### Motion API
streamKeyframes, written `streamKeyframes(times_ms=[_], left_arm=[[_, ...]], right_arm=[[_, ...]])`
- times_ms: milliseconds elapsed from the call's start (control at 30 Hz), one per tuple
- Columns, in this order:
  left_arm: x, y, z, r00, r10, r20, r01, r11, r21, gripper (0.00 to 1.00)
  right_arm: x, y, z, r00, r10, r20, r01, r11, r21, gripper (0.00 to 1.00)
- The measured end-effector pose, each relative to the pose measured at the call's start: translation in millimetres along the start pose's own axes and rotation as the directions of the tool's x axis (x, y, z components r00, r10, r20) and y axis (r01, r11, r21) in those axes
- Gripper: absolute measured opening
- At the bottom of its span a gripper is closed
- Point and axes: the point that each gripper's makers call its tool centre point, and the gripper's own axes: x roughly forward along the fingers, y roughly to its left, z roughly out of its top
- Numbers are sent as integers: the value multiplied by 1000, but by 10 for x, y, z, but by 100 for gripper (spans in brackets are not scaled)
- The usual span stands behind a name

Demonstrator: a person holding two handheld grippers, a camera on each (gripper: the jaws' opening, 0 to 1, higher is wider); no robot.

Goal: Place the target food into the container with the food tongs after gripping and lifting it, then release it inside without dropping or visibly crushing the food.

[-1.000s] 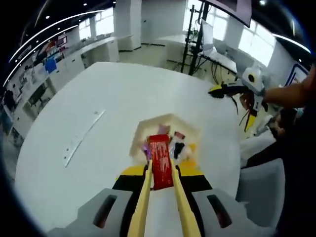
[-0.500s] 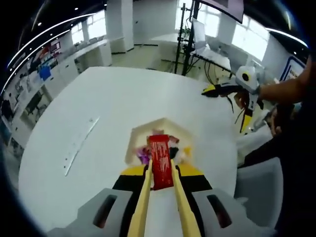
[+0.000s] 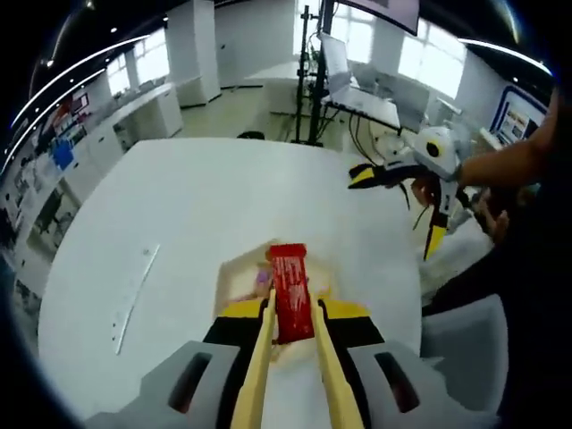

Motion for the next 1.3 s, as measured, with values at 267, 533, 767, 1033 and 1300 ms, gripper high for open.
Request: streamKeyframes(times_ms=[267, 533, 767, 1033, 1300], left_arm=[[149, 12, 93, 1000, -13, -5, 14, 1000, 17, 18], [256, 22, 153, 1000, -24, -13, 25, 999, 26, 19], [303, 57, 183, 1000, 3, 24, -4, 998, 69, 22], [231, 155, 193, 996, 36, 79, -42, 996, 77, 25], [144, 233, 121, 994, 55, 92, -61, 997, 56, 26]], right_arm=[[-118, -2, 19, 1000, -27, 15, 27, 1000, 13, 100], [-196, -16, -13, 999, -46, 18, 45, 999, 26, 100], [-204, -12, -50, 999, -51, 13, 51, 998, 31, 100], [-204, 0, -48, 998, -54, 13, 54, 998, 32, 100], [-185, 14, -43, 999, -49, 11, 49, 998, 29, 100]])
